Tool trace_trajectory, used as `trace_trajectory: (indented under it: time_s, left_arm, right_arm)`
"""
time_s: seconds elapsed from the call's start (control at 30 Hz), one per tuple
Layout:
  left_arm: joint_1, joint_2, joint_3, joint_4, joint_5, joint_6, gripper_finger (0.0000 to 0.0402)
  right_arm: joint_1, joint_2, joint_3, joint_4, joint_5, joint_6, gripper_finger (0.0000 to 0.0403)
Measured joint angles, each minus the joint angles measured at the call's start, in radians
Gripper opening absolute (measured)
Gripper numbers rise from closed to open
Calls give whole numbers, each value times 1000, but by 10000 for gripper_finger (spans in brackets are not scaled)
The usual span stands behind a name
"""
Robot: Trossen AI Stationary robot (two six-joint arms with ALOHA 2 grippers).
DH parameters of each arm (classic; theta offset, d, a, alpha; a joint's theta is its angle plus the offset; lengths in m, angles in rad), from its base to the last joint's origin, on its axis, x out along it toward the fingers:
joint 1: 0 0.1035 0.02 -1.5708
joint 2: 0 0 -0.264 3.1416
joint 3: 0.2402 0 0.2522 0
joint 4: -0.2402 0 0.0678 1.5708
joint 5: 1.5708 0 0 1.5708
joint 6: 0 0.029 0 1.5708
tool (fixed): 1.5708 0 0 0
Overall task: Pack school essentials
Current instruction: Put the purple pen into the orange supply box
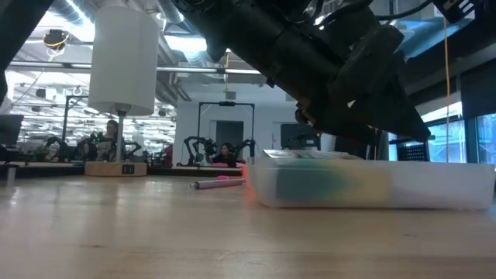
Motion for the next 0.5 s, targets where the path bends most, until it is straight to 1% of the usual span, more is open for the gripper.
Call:
trace_trajectory:
  time_s: [0.07, 0.13, 0.27, 0.4, 0.5]
  left_arm:
    - [0, -11, 0, -16, 0, -1, 399]
    - [0, -41, 0, -76, 0, -17, 399]
    - [1, -117, 0, -207, -27, -110, 397]
    - [-1, -209, 0, -398, -77, -203, 399]
    - [-2, -277, 0, -548, -90, -290, 396]
  right_arm:
    - [0, 0, 0, 0, 0, 0, 101]
    - [0, 0, 0, 0, 0, 0, 101]
    - [0, 0, 0, 0, 0, 0, 101]
    - [0, 0, 0, 0, 0, 0, 101]
    - [0, 0, 0, 1, 0, 0, 101]
